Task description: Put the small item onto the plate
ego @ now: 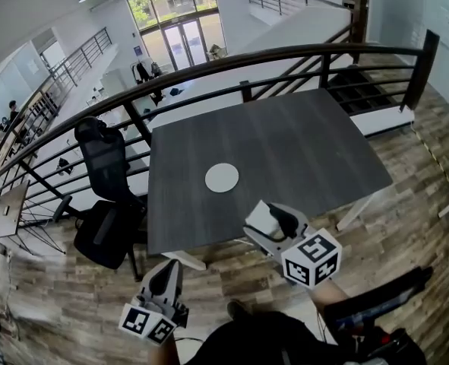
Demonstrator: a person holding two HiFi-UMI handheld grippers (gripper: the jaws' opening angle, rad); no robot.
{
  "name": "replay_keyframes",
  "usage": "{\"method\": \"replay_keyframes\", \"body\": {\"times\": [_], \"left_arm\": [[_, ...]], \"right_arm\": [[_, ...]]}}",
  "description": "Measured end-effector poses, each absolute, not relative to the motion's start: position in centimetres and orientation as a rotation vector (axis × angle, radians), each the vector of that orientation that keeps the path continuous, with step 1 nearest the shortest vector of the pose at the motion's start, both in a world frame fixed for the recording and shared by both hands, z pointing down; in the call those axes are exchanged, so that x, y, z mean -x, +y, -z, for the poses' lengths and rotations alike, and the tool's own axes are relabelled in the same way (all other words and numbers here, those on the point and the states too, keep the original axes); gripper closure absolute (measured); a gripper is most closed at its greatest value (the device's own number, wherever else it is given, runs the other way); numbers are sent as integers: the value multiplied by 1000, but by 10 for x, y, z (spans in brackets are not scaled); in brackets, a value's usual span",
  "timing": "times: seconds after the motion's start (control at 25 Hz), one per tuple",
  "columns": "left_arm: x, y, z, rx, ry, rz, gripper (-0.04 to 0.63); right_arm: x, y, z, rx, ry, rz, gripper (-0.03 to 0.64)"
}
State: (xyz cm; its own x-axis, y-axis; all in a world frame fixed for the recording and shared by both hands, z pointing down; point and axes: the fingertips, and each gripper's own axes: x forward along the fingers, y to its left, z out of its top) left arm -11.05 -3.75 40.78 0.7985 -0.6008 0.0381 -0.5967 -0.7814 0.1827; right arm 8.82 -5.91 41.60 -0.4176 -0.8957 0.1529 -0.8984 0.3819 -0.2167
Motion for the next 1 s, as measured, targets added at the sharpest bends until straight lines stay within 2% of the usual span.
{"method": "replay_keyframes", "body": {"times": [0.68,1.0], "left_arm": [[179,-106,-418,-2810,-810,109,592],[181,-128,-423,-2793,-813,92,592]], "right_arm": [[-19,-107,-414,-1771,-2499,-412,305],[-16,-138,-415,-1756,-2510,-417,305]]}}
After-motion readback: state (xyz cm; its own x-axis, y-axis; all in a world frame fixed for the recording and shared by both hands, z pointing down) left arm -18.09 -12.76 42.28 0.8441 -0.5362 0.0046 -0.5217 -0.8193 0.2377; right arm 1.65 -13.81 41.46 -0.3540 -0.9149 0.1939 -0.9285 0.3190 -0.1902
